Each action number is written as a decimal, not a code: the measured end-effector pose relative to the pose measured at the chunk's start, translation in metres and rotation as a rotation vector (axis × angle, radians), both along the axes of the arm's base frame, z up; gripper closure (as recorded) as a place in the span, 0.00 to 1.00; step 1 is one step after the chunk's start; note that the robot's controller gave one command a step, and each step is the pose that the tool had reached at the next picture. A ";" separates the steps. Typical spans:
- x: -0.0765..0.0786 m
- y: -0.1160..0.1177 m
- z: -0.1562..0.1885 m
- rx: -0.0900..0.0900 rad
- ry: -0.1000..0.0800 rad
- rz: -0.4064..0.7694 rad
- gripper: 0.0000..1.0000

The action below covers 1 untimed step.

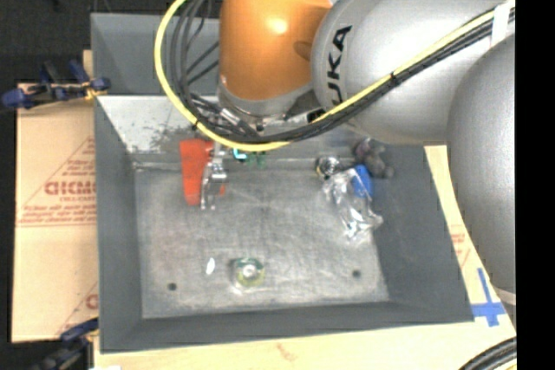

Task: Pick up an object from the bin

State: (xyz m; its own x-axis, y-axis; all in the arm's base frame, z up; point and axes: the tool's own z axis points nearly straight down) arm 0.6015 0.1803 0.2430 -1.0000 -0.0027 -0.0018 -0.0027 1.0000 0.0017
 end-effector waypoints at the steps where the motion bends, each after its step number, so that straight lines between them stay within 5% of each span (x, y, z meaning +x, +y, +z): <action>1: -0.018 -0.036 -0.164 -0.004 0.006 0.192 0.00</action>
Offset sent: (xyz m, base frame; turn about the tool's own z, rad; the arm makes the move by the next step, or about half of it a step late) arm -0.0170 -0.0340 -0.1603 -0.1936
